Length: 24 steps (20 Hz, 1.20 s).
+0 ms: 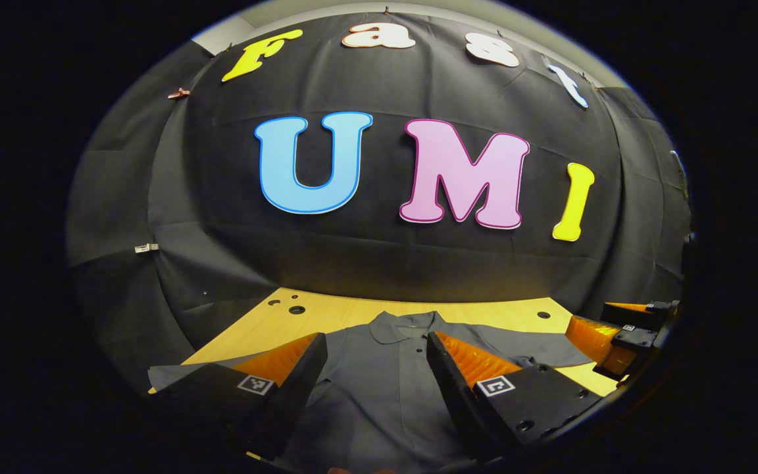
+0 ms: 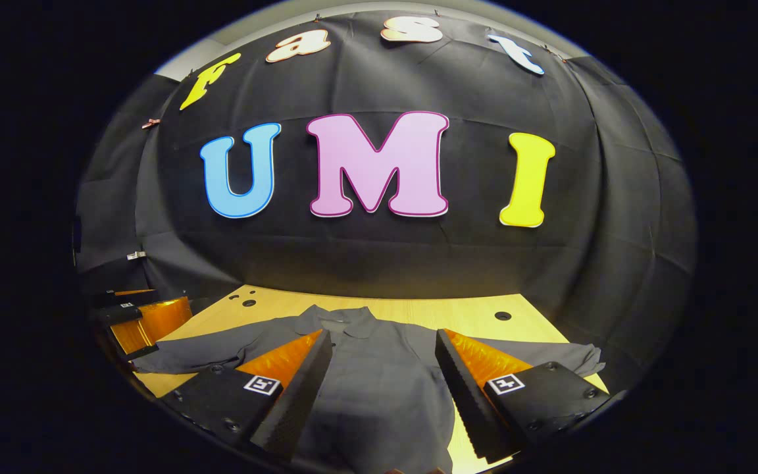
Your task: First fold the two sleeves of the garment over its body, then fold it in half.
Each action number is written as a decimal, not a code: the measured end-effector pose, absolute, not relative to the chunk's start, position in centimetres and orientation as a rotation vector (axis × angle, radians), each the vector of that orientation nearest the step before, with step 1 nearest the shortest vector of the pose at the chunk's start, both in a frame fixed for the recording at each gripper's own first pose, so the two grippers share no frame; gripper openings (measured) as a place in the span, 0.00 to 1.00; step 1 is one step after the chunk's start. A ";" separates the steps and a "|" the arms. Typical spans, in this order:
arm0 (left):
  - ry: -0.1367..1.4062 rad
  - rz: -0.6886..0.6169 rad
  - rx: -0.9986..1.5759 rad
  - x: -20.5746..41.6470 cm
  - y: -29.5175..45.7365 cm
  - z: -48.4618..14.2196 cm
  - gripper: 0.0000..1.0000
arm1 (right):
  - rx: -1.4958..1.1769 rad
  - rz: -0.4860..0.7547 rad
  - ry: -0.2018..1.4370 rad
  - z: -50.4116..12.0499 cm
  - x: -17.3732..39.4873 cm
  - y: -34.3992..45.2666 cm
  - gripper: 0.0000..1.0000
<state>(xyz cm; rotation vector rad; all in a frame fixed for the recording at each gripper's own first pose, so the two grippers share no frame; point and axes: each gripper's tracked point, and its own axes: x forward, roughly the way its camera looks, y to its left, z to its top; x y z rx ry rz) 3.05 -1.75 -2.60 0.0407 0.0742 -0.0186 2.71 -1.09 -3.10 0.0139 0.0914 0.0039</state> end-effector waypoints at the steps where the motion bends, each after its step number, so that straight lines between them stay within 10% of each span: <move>1: 0.078 -0.016 0.040 3.1 -1.6 -2.6 0.96 | 0.016 0.006 0.094 -3.1 2.8 -1.1 0.98; 24: 0.120 0.063 0.045 3.6 0.5 -4.2 0.96 | 0.088 -0.293 0.149 -6.5 5.3 -15.5 0.98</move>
